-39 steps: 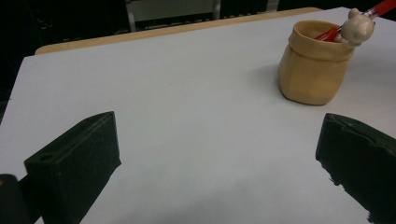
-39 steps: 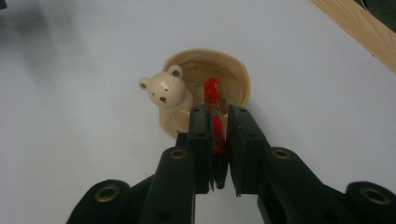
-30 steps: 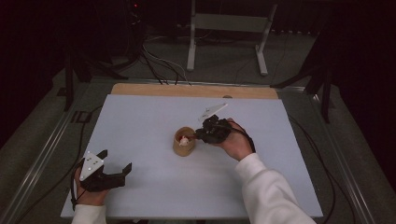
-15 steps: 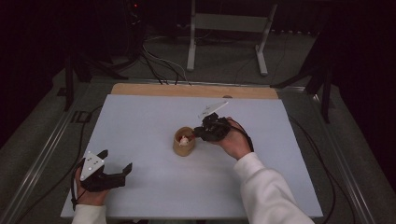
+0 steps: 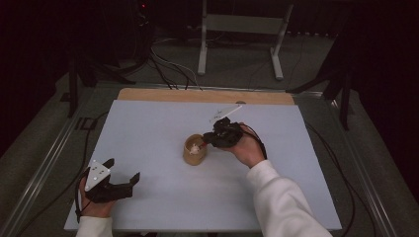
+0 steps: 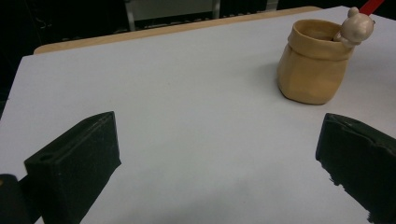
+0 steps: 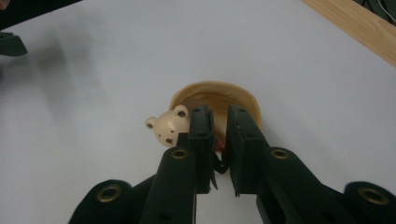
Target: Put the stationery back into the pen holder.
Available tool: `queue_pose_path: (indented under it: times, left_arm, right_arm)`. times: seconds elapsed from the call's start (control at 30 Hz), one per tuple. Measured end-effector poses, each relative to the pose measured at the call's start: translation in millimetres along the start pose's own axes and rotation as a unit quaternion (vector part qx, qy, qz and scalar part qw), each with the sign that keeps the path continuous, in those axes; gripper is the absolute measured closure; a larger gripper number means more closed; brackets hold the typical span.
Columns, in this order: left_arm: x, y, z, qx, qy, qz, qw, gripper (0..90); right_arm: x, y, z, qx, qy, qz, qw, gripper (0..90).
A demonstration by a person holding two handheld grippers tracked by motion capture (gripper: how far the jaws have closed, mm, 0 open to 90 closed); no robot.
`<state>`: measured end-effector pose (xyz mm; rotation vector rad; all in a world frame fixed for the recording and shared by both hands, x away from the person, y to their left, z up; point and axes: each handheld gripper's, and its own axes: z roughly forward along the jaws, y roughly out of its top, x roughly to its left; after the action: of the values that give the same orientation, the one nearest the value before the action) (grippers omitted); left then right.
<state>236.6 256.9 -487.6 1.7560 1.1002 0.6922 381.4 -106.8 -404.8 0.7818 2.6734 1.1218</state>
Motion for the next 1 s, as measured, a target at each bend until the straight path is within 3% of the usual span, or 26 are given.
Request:
queue_pose_path:
  times: [0.37, 0.53, 0.77, 1.0]
  left_arm:
    - [0.2, -0.4, 0.3, 0.002, 0.000, 0.000, 1.0000, 0.2]
    - [0.5, -0.8, 0.5, 0.002, 0.000, 0.000, 1.0000, 0.3]
    - [1.4, -1.0, 0.0, 0.001, 0.003, 0.000, 1.0000, 0.3]
    - [1.9, -1.3, 0.0, -0.001, 0.009, -0.002, 1.0000, 0.2]
  right_arm:
    - [-5.5, -2.1, 1.4, -0.007, -0.004, 0.014, 0.9999, 79.0]
    - [-5.8, -3.7, 4.1, -0.017, -0.019, 0.021, 0.9995, 58.8]
    - [-11.4, -4.5, 0.6, -0.049, -0.047, 0.060, 0.9958, 25.5]
    - [-16.5, -8.3, -8.3, -0.080, -0.071, 0.080, 0.9911, 10.1]
